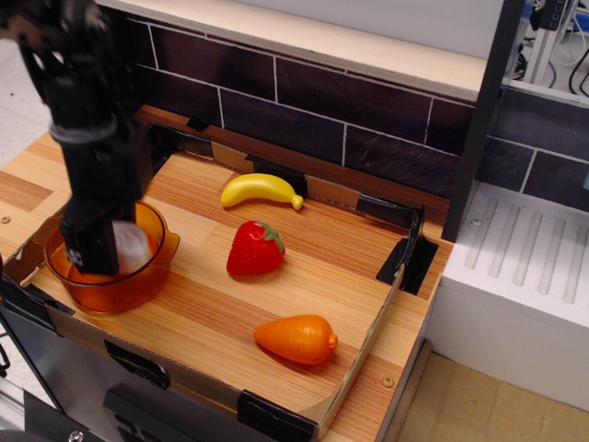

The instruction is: Take sushi out of pot

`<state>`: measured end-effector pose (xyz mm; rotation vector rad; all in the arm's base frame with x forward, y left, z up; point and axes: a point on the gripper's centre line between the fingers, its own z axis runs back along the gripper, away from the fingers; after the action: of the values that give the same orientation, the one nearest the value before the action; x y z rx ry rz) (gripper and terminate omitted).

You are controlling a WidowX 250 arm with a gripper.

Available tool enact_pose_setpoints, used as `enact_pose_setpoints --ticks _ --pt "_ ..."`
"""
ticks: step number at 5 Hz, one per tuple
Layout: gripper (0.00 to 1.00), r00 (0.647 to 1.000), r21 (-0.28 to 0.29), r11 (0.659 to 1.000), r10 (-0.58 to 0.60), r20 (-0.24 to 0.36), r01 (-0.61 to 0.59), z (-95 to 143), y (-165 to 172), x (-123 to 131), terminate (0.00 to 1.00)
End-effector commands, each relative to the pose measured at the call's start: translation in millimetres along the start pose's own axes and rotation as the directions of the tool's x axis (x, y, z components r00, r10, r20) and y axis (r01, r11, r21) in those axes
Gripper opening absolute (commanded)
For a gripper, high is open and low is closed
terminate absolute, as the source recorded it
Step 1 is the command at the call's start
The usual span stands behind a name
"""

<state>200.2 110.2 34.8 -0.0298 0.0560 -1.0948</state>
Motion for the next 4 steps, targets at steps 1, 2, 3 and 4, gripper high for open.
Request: enact_pose_setpoints --ticks 1,2,3,4 --pt "0.0 0.986 0.113 0.983 0.131 0.107 -0.143 83 24 20 0.0" --pt "0.0 0.987 0.086 0.988 0.12 0.103 -0.129 87 24 48 0.0" --pt "0.0 0.999 0.08 0.996 0.026 0.029 -0.028 76 25 85 0.0" --pt "0.0 0.998 0.082 0.995 -0.056 0.014 0.054 60 31 117 0.0"
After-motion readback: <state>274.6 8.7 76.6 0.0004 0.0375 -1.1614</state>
